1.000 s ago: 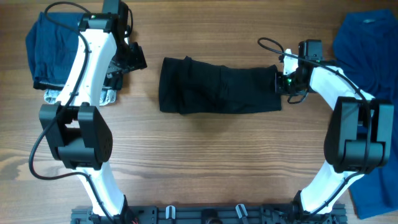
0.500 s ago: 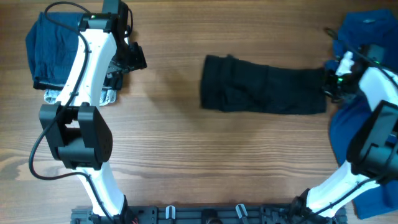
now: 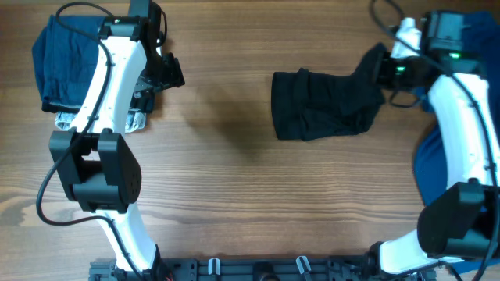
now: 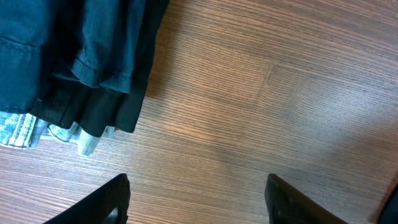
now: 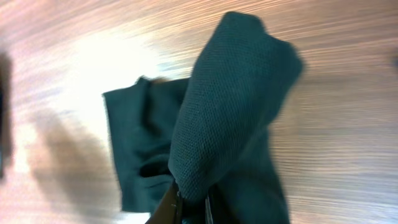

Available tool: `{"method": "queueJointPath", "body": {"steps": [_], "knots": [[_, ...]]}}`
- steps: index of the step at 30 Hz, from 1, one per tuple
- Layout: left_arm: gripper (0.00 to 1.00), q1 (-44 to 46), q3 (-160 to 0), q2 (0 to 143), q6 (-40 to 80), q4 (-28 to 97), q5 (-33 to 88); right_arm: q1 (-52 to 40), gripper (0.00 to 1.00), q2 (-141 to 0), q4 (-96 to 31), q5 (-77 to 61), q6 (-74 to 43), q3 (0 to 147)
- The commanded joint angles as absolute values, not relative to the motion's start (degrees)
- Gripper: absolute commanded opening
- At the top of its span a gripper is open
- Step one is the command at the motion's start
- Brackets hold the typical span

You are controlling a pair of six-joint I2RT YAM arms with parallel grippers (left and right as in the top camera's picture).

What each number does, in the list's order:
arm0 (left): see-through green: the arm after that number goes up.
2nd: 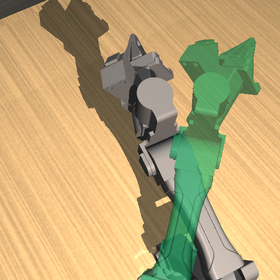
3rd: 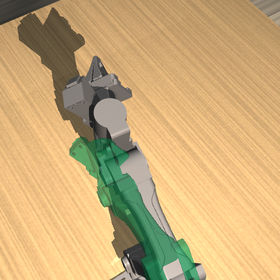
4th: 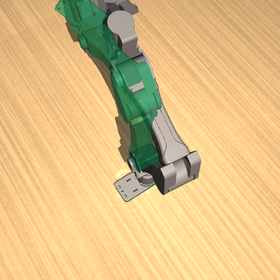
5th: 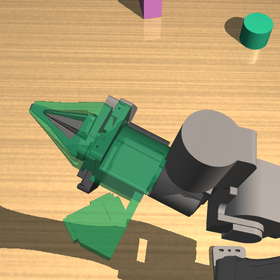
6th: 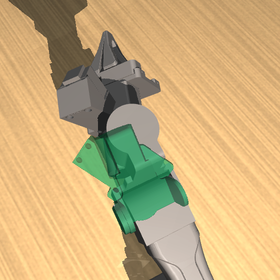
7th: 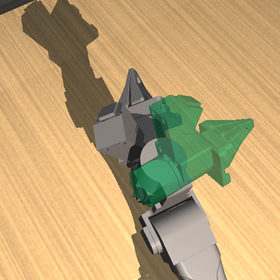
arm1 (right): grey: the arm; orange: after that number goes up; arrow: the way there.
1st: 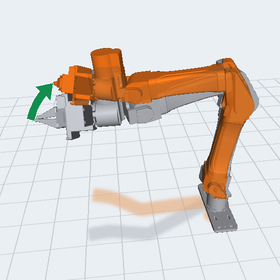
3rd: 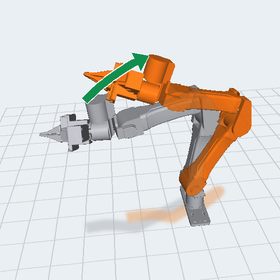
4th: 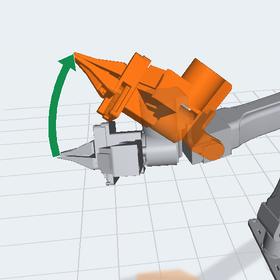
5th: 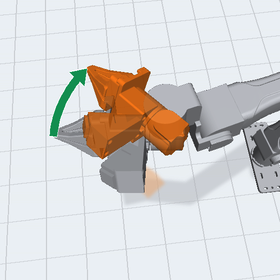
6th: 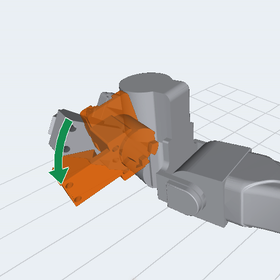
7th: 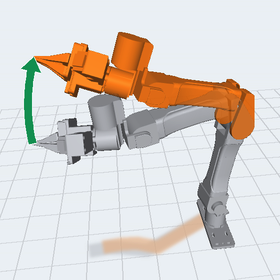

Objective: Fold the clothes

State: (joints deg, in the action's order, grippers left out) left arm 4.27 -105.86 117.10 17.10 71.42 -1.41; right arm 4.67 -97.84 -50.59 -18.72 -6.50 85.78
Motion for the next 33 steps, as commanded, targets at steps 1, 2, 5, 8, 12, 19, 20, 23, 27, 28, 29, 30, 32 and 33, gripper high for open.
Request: {"method": "queueJointPath", "body": {"steps": [1,2,5,8,12,19,20,23,27,28,29,30,32,33], "knots": [[0.7,4.3,-105.9,115.2,17.6,71.4,-0.7,-3.2,0.04,-100.6,-50.5,-14.9,-7.7,86.5],[0.7,4.3,-105.9,115.2,17.6,71.4,-0.7,-4.9,0.04,-101.8,-50.3,-14.5,-7.7,86.5],[0.73,4.3,-105.9,115.2,17.6,71.4,-0.7,-9.8,0.04,-107.4,-49.0,-14.5,-7.4,86.5],[0.73,4.3,-105.9,115.2,17.6,71.4,-0.7,-13.0,0.04,-112.0,-46.7,-14.6,-7.5,86.5],[0.74,4.3,-105.9,115.2,17.7,71.4,-0.7,-16.9,0.05,-116.0,-44.6,-14.9,-8.9,86.5],[0.74,4.3,-105.9,115.2,18.7,70.7,1.3,-18.7,0.68,-116.7,-40.9,-19.4,-14.8,86.5],[0.72,4.3,-105.9,115.2,18.3,70.3,2.5,-18.2,0.72,-116.4,-40.9,-20.3,-12.7,86.7],[0.53,4.4,-105.9,115.2,13.3,67.5,17.2,-15.9,0.86,-113.1,-41.3,-34.8,-2.0,88.6],[0.27,7.0,-105.9,115.2,10.7,62.8,35.4,-8.3,0.87,-103.9,-43.4,-35.2,-6.7,88.7],[0.18,8.8,-105.9,115.2,10.7,60.5,36.5,-5.9,0.86,-102.2,-44.8,-34.9,-6.6,88.7],[0.11,10.5,-105.9,115.2,10.7,58.4,36.4,-3.8,0.82,-101.0,-46.4,-33.9,-6.5,88.7],[0.09,12.1,-105.9,115.3,10.7,56.5,36.4,-1.6,0.74,-100.1,-48.6,-32.4,-6.3,88.7],[0.09,17.0,-105.9,116.1,11.1,50.7,36.4,3.3,0.38,-99.8,-54.1,-31.8,-5.1,88.7],[0.11,18.7,-105.9,116.6,11.1,48.1,36.1,4.5,0.09,-100.0,-56.0,-31.8,-4.4,88.3]]}}
